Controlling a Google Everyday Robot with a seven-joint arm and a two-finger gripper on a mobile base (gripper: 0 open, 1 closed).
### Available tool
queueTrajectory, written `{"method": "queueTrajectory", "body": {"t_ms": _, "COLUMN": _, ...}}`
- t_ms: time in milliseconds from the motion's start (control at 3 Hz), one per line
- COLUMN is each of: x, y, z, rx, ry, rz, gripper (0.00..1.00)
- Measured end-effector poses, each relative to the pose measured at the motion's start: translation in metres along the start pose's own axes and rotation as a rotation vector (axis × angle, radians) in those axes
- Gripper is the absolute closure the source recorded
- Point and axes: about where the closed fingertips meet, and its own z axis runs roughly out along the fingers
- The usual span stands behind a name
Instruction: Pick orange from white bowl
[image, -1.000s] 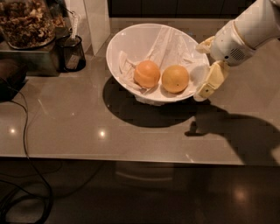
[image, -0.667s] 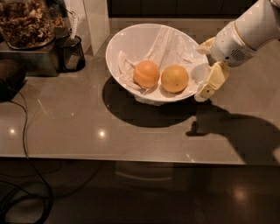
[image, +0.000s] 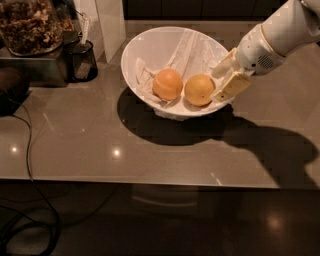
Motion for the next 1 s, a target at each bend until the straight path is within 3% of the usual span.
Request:
{"method": "queueTrajectory", "body": {"t_ms": 333, "x": -0.021, "y": -0.019, "z": 0.013, "rx": 0.003, "ry": -0.036, "rz": -0.056, "gripper": 0.16}}
{"method": "queueTrajectory", "body": {"t_ms": 667, "x": -0.037, "y": -0.029, "z": 0.034, "rx": -0.040, "ry": -0.063, "rz": -0.093, "gripper": 0.08}}
{"method": "queueTrajectory", "body": {"t_ms": 1000, "x": -0.029, "y": -0.027, "z": 0.058, "rx": -0.115, "ry": -0.084, "rz": -0.058, "gripper": 0.13}}
